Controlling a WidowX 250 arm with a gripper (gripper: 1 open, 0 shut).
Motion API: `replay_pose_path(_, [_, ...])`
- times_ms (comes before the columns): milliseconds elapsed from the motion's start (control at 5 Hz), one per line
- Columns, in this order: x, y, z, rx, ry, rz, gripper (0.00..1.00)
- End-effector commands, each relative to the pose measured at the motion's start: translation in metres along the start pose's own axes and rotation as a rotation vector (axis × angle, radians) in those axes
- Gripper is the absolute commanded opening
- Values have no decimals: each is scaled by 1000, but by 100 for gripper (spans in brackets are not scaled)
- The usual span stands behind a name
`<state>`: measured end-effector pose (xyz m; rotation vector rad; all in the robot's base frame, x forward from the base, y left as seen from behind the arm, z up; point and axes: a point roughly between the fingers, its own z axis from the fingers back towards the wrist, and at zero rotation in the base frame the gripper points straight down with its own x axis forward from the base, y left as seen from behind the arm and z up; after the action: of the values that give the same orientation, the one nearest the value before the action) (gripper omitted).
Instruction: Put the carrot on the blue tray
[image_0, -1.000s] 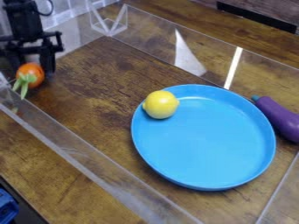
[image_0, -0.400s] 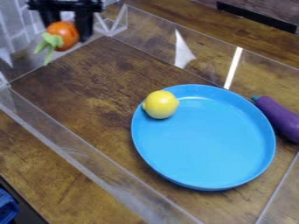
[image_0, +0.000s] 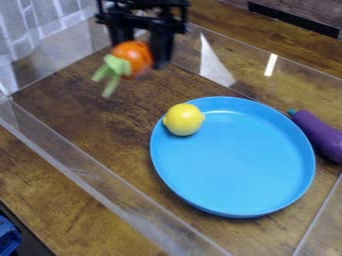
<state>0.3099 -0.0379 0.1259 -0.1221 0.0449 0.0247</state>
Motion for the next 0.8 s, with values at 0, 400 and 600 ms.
replay_pose_path(0, [-13,-44,16,-11,-70,-56,0])
replay_pose_path(400, [-18,-106,-5,-1,-54,-130,0])
replay_pose_path(600, [-30,-113,-16,6,-39,-158,0])
